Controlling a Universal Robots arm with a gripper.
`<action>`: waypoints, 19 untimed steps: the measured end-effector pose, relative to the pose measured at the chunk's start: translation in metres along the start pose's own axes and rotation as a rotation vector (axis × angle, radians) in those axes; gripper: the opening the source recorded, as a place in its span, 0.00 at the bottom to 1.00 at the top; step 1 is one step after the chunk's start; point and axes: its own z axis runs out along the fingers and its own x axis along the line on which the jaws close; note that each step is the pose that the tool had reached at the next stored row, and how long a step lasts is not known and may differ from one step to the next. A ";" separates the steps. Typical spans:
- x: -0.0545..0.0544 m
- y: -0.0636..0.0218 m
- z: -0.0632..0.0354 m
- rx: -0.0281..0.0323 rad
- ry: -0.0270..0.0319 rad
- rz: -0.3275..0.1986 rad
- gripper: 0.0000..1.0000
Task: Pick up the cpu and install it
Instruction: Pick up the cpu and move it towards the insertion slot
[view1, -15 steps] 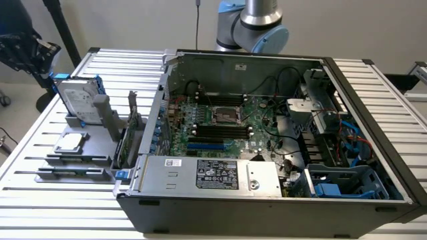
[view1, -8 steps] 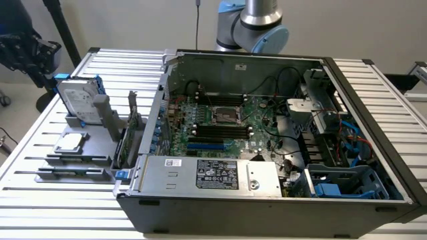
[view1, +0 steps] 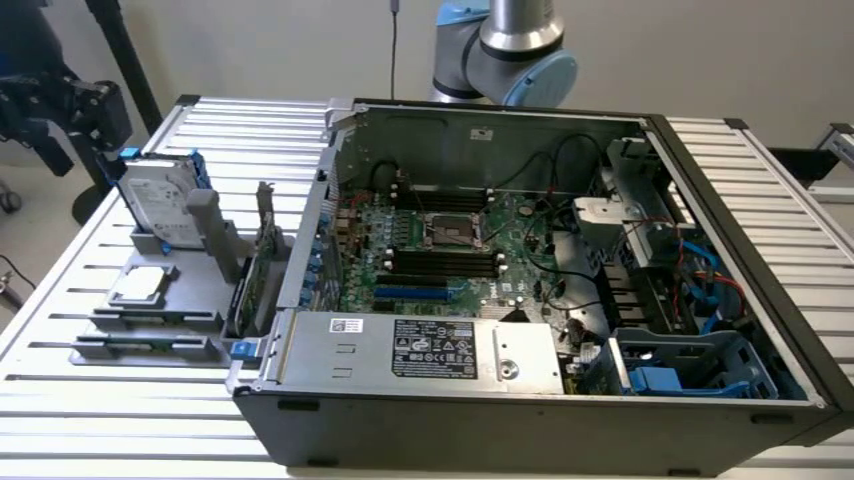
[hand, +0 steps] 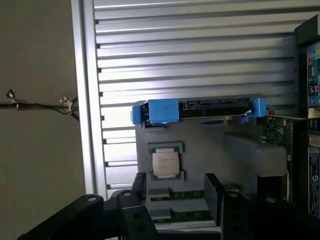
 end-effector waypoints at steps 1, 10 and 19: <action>0.001 -0.0002 0.0017 0.0001 0.0002 0.000 0.65; 0.010 -0.0014 0.0181 0.0000 0.0003 -0.004 0.71; 0.010 -0.0065 0.0339 -0.0002 0.0055 -0.038 0.71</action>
